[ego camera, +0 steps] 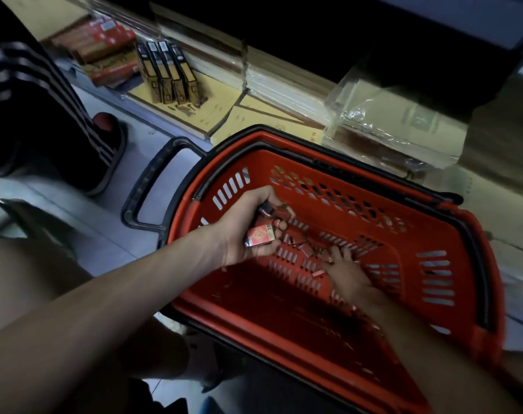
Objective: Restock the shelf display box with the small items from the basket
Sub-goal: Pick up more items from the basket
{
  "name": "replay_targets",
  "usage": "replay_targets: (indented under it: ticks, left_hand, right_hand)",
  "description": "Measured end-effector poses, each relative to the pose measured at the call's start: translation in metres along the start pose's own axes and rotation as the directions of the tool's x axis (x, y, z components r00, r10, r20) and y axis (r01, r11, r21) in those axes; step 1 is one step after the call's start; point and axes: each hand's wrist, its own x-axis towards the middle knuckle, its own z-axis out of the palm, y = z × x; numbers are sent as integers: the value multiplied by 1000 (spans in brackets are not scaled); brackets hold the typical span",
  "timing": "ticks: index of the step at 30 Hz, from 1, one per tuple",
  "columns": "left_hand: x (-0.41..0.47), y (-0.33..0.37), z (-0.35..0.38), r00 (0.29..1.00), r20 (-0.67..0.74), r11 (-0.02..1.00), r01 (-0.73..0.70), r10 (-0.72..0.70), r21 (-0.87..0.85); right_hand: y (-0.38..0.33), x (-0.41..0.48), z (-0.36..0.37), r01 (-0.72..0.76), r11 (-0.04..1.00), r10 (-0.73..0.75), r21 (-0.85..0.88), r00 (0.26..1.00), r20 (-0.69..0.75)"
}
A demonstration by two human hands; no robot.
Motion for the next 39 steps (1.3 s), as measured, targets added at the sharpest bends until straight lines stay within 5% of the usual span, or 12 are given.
replay_targets:
  ticks: [7,13,19,26,31,37,39]
  left_hand:
    - [-14,-2,4,996,-81,998,-40,37,-38]
    - [-26,-6,8,995,-96,1000,-13,12,-12]
    - [-44,-7,19,990,-126,997,-69,66,-18]
    - [-79,-1,41,963,-184,976,-210,197,-54]
    - [-115,21,47,926,-175,916,-362,334,-173]
    - [-141,38,68,886,-160,876,-457,434,-156]
    - [-149,41,79,876,-140,863,-481,462,-155]
  right_hand:
    - [-2,0,-7,-133,969,145,208,988,-45]
    - [-11,-13,-43,-273,739,418,615,903,-101]
    - [-41,-32,-151,85,607,334,790,875,-351]
    - [-73,-91,-284,503,475,236,722,718,-655]
    - [-80,-119,-349,667,450,230,594,556,-799]
    - [-87,-152,-395,715,471,172,517,500,-849]
    - [-80,-162,-407,695,470,168,543,534,-829]
